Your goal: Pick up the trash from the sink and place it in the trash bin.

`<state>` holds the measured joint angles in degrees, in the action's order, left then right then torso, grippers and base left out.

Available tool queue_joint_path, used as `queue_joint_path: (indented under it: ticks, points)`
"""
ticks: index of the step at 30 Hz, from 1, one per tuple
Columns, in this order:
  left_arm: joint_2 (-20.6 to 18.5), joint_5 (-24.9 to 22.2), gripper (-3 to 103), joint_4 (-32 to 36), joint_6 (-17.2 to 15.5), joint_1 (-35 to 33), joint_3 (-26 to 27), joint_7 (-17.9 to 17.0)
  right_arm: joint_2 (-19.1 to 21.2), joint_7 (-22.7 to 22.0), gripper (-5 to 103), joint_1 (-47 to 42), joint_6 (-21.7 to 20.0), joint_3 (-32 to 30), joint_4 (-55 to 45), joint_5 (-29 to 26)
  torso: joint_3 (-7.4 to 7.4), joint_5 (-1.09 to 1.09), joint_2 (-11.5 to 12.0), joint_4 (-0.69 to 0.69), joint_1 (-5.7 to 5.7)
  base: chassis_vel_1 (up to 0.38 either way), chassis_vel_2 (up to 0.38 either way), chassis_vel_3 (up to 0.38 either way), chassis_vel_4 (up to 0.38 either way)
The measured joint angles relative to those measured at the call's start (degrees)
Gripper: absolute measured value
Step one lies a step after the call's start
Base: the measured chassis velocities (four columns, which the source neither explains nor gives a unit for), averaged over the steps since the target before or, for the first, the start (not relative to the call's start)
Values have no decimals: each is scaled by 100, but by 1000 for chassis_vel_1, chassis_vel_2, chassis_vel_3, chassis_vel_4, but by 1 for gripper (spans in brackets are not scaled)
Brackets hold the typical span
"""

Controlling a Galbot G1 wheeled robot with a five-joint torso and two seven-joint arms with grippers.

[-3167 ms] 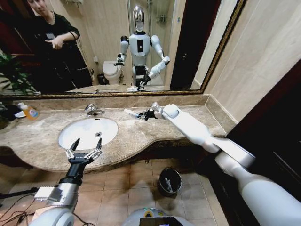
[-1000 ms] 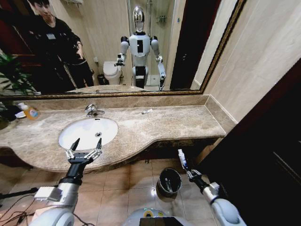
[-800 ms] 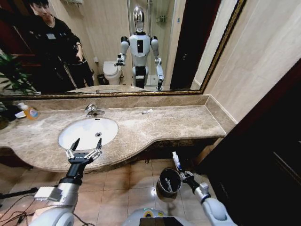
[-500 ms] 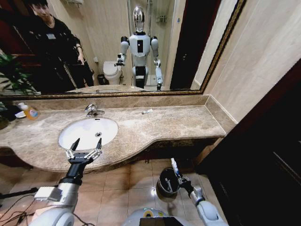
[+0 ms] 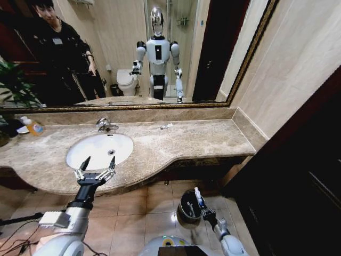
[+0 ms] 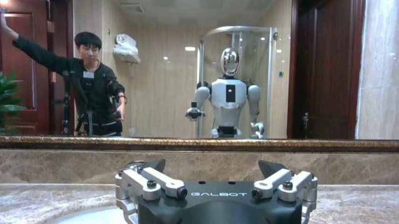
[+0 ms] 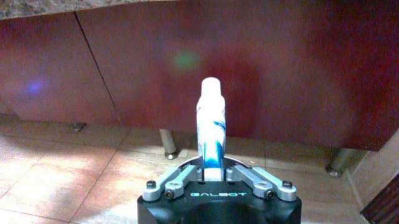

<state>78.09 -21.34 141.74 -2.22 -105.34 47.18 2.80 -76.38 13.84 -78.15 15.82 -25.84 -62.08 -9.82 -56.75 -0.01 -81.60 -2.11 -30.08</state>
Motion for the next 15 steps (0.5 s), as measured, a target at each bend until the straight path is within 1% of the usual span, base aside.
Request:
queue_joint_path:
  ticks: [15]
  points:
    - [0, 0, 100, 0, 0, 0, 0, 0, -35, -36, 15, 29, -19, 59, -39, 16, 0, 1, 0, 0, 0, 0, 0, 0, 0]
